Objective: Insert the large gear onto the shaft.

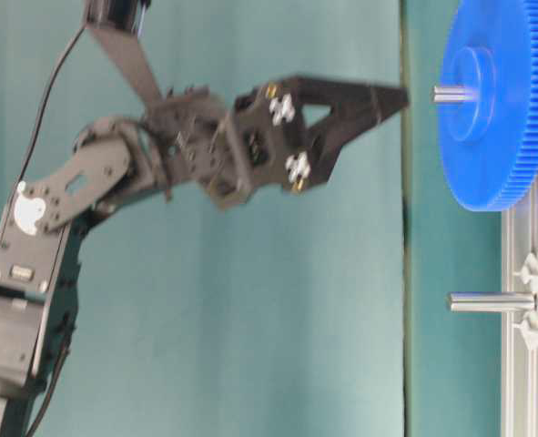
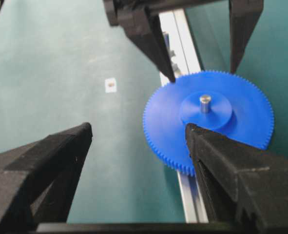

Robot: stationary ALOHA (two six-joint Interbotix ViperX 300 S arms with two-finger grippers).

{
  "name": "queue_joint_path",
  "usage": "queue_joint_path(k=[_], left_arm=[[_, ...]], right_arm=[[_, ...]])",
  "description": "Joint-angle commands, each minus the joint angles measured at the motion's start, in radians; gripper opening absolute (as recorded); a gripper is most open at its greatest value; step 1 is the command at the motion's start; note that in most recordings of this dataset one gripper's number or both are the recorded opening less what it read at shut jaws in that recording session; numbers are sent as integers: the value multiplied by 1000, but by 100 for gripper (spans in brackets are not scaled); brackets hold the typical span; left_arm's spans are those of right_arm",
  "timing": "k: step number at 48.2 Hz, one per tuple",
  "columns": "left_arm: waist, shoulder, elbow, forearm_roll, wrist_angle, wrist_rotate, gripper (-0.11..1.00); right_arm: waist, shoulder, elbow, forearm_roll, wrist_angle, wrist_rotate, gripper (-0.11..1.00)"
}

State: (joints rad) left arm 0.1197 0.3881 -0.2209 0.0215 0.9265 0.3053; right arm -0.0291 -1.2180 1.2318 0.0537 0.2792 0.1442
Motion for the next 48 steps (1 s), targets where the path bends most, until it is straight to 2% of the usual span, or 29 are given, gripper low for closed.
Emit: queue_joint_path(k=[1, 10, 20, 37, 48], left_arm=[[0, -78, 28, 2, -15, -2, 90], [0, -158, 132, 2, -92, -15, 90], [6, -279, 281, 2, -175, -91, 90], [5, -456, 460, 2, -232, -104, 90], [5, -543, 563, 2, -270, -103, 90]], right_arm=[[2, 6, -18, -2, -5, 8, 85], [0, 3, -12, -2, 0, 8, 85], [0, 2, -18, -2, 35, 8, 85], [-3, -9, -14, -2, 58, 11, 85], [-12, -31, -11, -2, 94, 43, 85]])
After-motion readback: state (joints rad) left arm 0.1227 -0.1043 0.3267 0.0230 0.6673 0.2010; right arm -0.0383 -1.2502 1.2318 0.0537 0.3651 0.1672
